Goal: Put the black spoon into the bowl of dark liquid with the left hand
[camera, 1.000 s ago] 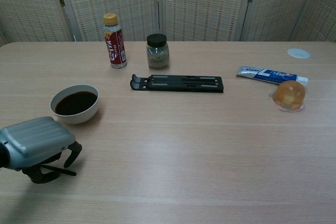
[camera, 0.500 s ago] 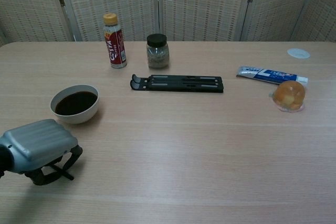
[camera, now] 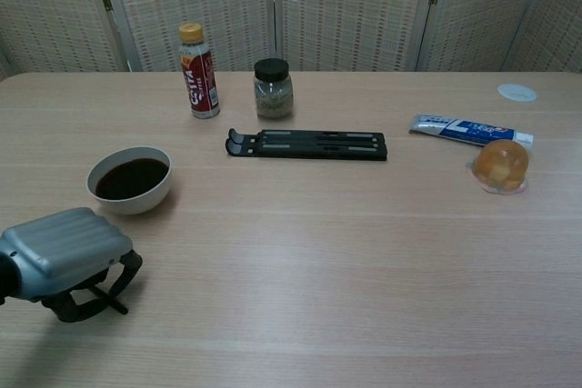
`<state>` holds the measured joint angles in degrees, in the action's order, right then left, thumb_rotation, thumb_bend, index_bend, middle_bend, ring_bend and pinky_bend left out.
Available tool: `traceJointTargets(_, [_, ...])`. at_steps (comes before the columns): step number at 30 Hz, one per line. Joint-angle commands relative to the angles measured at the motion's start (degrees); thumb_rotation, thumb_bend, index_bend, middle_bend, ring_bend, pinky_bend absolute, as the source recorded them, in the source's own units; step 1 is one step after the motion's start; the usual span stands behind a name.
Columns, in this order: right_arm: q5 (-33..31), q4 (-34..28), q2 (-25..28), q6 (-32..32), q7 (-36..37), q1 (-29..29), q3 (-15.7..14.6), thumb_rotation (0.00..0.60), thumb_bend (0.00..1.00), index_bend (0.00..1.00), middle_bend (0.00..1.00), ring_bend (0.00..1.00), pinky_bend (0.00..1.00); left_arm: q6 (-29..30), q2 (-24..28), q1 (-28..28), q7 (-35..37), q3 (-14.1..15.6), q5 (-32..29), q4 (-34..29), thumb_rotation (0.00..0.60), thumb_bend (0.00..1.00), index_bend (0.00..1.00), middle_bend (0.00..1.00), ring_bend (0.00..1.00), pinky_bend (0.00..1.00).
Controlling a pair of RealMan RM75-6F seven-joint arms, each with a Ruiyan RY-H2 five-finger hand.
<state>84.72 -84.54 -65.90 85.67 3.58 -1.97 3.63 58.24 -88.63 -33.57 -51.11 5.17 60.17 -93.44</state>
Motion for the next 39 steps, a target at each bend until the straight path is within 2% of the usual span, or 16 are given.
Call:
traceJointTargets(1, [0.1, 0.0, 0.0, 0.1, 0.0, 0.0, 0.0, 0.600, 0.17, 0.03, 0.07, 0.09, 0.12, 0.2, 1.4, 0.5, 3.2, -0.7, 0.0, -1.1, 0.600, 0.54, 0.62, 1.00, 0.93, 1.00])
traceJointTargets(9, [0.4, -0.3, 0.2, 0.5, 0.1, 0.1, 0.1, 0.600, 0.17, 0.03, 0.07, 0.09, 0.12, 1.1, 7.6, 1.8, 15.2, -4.8, -1.1, -7.0, 0.600, 0.54, 0.63, 1.00, 0.94, 1.00])
traceJointTargets(16, [0.5, -0.5, 0.2, 0.5, -0.1, 0.0, 0.1, 0.600, 0.17, 0.03, 0.07, 0.09, 0.12, 1.1, 15.5, 2.9, 29.0, -10.5, -2.0, -12.5, 0.600, 0.55, 0.64, 1.00, 0.94, 1.00])
traceJointTargets(23, [0.5, -0.5, 0.1, 0.3, 0.0, -0.3, 0.4, 0.600, 0.17, 0.03, 0.07, 0.09, 0.12, -2.4, 20.6, 2.7, 40.9, -14.7, -2.3, -14.8, 0.600, 0.56, 0.64, 1.00, 0.94, 1.00])
traceJointTargets(29, [0.6, -0.8, 0.4, 0.6, -0.2, -0.3, 0.5, 0.600, 0.17, 0.03, 0.07, 0.09, 0.12, -6.6, 20.2, 0.8, 49.1, -17.5, -1.6, -13.5, 0.600, 0.58, 0.65, 1.00, 0.94, 1.00])
traceJointTargets(39, [-0.4, -2.2, 1.3, 2.6, -0.8, 1.0, 1.0, 0.600, 0.17, 0.03, 0.07, 0.09, 0.12, -8.4, 10.8, -5.0, 49.8, -19.7, -2.9, -3.7, 0.600, 0.59, 0.65, 1.00, 0.94, 1.00])
